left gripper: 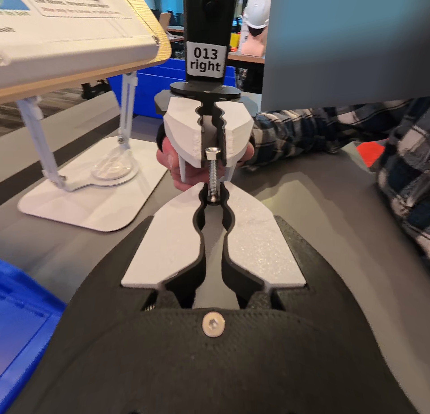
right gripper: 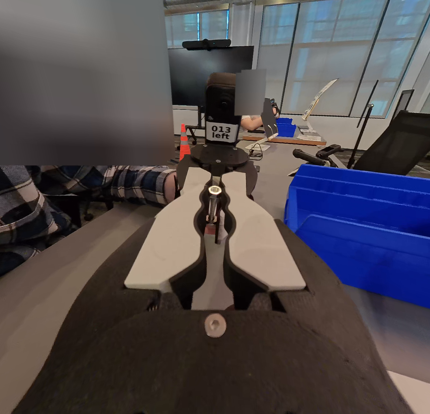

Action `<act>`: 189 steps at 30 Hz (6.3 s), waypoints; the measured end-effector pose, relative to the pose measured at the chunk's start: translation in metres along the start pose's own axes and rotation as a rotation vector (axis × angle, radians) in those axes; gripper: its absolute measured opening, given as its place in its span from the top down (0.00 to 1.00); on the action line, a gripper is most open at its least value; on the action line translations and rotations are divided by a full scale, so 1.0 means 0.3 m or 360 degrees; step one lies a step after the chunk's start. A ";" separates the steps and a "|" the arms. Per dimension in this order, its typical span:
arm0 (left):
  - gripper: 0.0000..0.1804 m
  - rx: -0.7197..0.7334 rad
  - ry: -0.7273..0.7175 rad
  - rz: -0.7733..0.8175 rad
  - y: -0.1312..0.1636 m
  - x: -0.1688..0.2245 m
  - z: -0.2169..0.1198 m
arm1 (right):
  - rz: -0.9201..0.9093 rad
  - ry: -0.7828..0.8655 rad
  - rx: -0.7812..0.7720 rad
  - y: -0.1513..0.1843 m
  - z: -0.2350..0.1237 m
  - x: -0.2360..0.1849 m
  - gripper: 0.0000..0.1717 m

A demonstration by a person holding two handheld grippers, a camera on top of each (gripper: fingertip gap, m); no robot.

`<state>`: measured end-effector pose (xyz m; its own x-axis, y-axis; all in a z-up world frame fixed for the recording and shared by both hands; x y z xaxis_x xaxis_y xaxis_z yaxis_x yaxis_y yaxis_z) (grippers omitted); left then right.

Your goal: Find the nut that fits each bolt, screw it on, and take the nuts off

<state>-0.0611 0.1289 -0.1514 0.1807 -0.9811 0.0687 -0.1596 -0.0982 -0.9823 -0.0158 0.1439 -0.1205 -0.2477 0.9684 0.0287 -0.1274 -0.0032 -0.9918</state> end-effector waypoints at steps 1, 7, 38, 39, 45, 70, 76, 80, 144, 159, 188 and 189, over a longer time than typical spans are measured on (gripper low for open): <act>0.95 0.0001 -0.0031 0.0010 -0.001 -0.005 -0.001 | 0.0006 0.0018 0.0004 0.000 -0.001 0.005 0.94; 0.95 -0.0023 -0.0227 0.0096 -0.006 -0.029 -0.001 | 0.0011 0.0141 0.0043 0.000 -0.002 0.022 0.94; 0.95 0.0000 -0.0340 0.0117 -0.011 -0.034 0.026 | 0.0020 0.0390 0.0121 0.006 -0.001 0.031 0.77; 0.95 -0.0006 -0.0321 0.0107 -0.009 -0.032 0.028 | 0.0015 0.0366 0.0112 0.007 0.000 0.028 0.77; 0.95 -0.0023 -0.0306 0.0070 0.002 -0.039 0.032 | -0.0014 0.0267 0.0079 0.011 0.006 0.009 0.79; 0.95 0.0010 -0.0285 -0.0063 0.016 -0.076 0.011 | 0.0007 0.0317 0.0024 0.035 0.002 0.024 0.79; 0.95 -0.0009 -0.0282 -0.0049 0.029 -0.088 -0.001 | 0.0041 0.0338 0.0023 0.040 -0.020 0.045 0.80; 0.95 0.0095 -0.0271 -0.0114 0.034 -0.121 -0.056 | 0.0056 0.0348 0.0019 0.046 -0.034 0.048 0.81; 0.95 -0.0130 -0.0583 0.0022 0.071 -0.117 -0.246 | -0.0245 -0.0299 -0.0773 0.129 0.194 -0.186 0.94; 0.95 -0.0186 -0.0396 0.0194 0.064 -0.036 -0.138 | -0.0410 -0.0131 -0.0775 -0.002 0.120 0.009 0.94; 0.95 -0.0371 -0.0853 0.0475 0.051 -0.087 -0.164 | -0.0390 0.0085 -0.0694 0.017 0.126 0.065 0.94; 0.95 -0.0377 -0.0888 0.0481 0.051 -0.093 -0.167 | -0.0372 0.0109 -0.0677 0.019 0.129 0.069 0.94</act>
<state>-0.1171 0.1465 -0.1597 0.5586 -0.7446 -0.3655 -0.4785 0.0706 -0.8752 -0.0589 0.1543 -0.1209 -0.1938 0.9452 0.2626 0.2353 0.3047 -0.9229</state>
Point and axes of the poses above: each gripper's, where its closed fingertips meet, z out along the fingers, y out of its underside, x = y × z across the jaws, the point moved 4 cm from there along -z, back along the fingers, and after that the axes turned 2 degrees about x, right-handed, at the moved point
